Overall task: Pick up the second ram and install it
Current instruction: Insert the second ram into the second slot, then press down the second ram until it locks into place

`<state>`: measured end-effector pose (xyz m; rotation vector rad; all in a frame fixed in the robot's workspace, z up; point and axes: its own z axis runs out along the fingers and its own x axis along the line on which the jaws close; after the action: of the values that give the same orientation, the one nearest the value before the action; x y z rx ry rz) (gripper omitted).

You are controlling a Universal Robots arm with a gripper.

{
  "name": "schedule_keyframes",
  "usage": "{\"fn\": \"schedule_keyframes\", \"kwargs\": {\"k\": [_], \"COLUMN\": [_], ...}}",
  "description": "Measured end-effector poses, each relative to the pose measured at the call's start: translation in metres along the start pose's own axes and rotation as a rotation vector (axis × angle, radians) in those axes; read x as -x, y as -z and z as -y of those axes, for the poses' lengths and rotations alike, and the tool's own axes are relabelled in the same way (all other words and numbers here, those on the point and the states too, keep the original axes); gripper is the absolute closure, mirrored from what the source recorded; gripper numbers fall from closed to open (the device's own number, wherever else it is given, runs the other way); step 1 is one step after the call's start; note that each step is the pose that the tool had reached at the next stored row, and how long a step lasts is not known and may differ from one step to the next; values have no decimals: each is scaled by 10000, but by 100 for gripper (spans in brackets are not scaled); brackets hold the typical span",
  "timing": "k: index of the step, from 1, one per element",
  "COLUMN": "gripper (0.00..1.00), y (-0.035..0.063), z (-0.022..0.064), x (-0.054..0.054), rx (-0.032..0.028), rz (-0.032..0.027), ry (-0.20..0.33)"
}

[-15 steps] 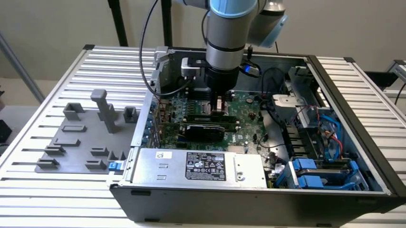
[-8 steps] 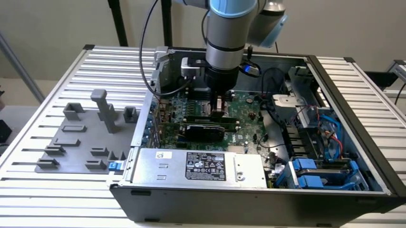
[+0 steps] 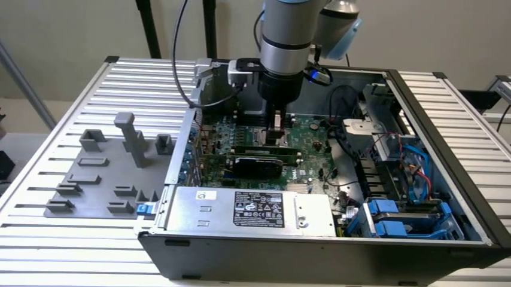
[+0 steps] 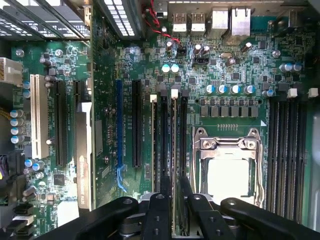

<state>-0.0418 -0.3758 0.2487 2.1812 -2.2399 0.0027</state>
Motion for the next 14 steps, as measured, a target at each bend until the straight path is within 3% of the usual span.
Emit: {"fn": "schedule_keyframes", "kwargs": {"k": [3,14], "gripper": [89,89], "y": [3,4], "z": [0,0], "x": [0,0], "rx": [-1,0], "rz": [2,1], "ry": [0,1]}}
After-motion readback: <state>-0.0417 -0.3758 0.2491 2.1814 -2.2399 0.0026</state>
